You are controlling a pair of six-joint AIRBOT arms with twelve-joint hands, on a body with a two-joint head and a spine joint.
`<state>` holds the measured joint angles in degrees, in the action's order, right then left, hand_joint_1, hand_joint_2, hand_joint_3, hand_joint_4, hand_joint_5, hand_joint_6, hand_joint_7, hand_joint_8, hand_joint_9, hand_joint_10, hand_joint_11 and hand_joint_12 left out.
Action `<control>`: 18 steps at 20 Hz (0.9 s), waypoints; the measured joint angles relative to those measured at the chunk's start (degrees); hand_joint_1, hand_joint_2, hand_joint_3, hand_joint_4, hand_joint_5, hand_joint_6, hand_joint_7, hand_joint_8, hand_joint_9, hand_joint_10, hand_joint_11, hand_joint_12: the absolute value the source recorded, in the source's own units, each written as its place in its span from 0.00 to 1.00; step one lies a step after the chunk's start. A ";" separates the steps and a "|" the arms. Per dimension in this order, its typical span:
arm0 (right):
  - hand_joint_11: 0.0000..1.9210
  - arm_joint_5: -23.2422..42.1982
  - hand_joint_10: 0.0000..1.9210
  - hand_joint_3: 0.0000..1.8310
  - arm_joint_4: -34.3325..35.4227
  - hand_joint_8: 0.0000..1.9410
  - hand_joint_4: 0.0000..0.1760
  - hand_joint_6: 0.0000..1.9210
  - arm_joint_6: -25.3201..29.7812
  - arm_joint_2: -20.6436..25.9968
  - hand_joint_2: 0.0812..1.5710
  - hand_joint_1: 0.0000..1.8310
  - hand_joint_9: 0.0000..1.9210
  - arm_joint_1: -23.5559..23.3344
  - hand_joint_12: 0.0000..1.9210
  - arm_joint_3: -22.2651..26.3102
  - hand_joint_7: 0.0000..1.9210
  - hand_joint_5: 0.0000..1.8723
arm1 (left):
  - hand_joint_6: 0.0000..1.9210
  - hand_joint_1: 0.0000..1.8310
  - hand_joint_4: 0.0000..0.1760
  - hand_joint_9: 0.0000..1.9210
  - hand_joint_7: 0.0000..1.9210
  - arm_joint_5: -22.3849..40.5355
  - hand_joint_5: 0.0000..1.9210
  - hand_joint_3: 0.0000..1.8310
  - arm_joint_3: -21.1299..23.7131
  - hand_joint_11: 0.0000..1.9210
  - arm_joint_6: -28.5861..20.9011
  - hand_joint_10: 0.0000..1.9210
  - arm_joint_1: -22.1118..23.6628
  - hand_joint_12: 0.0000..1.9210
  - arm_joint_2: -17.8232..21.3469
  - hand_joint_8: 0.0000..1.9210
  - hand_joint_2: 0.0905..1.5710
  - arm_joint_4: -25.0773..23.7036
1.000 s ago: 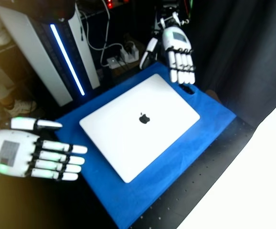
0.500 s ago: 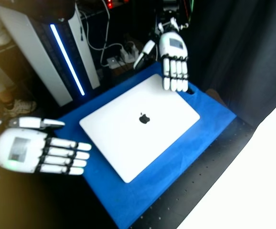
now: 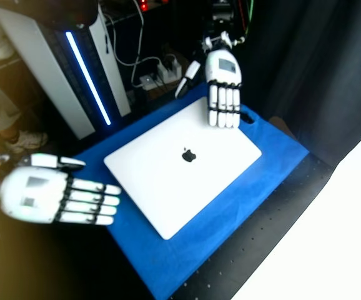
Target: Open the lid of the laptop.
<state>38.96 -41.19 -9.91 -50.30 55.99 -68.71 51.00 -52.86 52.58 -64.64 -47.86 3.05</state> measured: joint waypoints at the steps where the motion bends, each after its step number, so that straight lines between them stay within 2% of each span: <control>1: 0.00 -0.11 0.00 0.00 -0.87 0.00 0.00 0.00 0.02 -0.02 0.85 0.00 0.00 -0.48 0.00 0.17 0.00 0.00 | 0.00 0.33 0.00 0.00 0.00 -0.02 0.00 0.00 -0.07 0.00 0.00 0.00 0.00 0.00 0.00 0.00 0.57 0.07; 8: 0.00 -0.96 0.00 0.00 -2.64 0.00 0.00 0.00 0.02 0.28 0.87 0.00 0.00 -1.60 0.00 1.27 0.00 0.00 | 0.00 0.34 0.00 0.00 0.00 0.17 0.00 0.00 -0.11 0.00 -0.09 0.00 0.00 0.00 0.02 0.00 0.57 0.26; 13: 0.00 1.11 0.00 0.01 0.44 0.00 0.00 0.00 -0.02 0.81 0.88 0.00 0.00 -1.88 0.00 1.42 0.00 0.00 | 0.00 0.33 0.00 0.00 0.00 0.26 0.00 0.00 -0.11 0.00 -0.11 0.00 0.00 0.00 -0.22 0.00 0.58 0.98; 18: 0.00 1.01 0.00 0.00 -0.04 0.00 0.00 0.00 -0.02 -0.74 0.88 0.00 0.00 -1.88 0.00 1.25 0.00 0.00 | 0.00 0.31 0.00 0.00 0.00 0.46 0.00 0.00 -0.11 0.00 -0.13 0.00 0.00 0.00 -0.63 0.00 0.58 1.22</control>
<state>39.97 -41.23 -9.93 -51.05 54.11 -67.46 51.46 -52.97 52.45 -64.64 -48.49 4.27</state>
